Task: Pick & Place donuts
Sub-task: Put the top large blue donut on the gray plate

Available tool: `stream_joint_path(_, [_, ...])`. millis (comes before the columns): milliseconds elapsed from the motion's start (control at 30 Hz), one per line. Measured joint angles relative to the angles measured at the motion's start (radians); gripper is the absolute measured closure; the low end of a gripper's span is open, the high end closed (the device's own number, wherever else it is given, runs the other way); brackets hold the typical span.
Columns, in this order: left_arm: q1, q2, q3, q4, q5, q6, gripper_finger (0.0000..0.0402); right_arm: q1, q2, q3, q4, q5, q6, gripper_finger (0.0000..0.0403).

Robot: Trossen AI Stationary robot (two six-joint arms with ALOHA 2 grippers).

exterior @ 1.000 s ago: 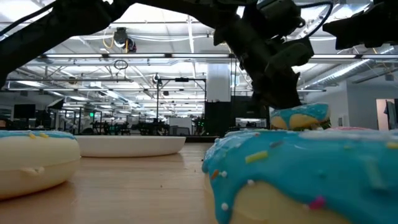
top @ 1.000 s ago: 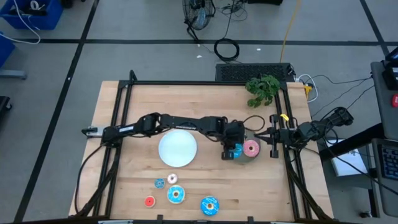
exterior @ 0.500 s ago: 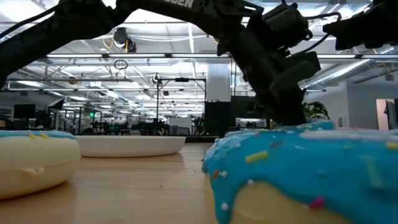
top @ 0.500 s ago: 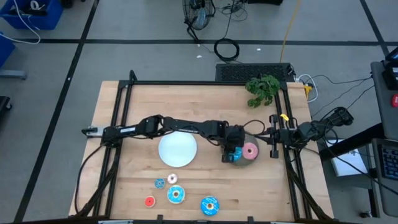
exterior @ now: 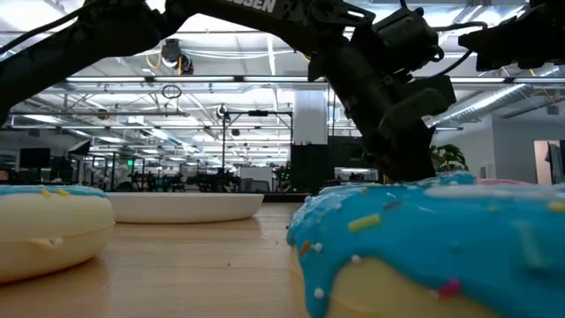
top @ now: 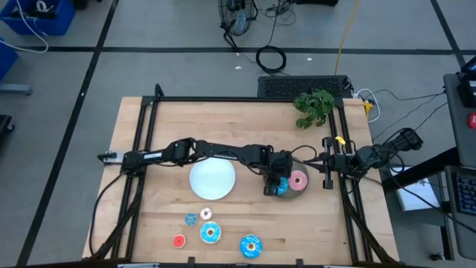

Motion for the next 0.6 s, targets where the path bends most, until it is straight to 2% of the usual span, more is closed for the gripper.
stream_joint_path(133, [-0.007,0.0,0.0,0.003,-0.036,0.004,0.0237,0.0,0.0,0.0,0.0,0.0,0.0,0.0403])
stream_joint_path(267, [-0.008,-0.001,0.0,0.004,-0.043,0.004,0.02,0.0,0.0,0.0,0.0,0.0,0.0,0.0403])
stream_joint_path(433, [-0.015,-0.004,0.02,-0.019,-0.097,0.022,0.0184,0.0,0.0,0.0,-0.008,-0.001,-0.001,0.0403])
stream_joint_path(600, [-0.018,-0.012,0.023,-0.011,-0.106,0.028,0.0182,0.0,0.0,0.0,-0.013,0.0,0.0,0.0403])
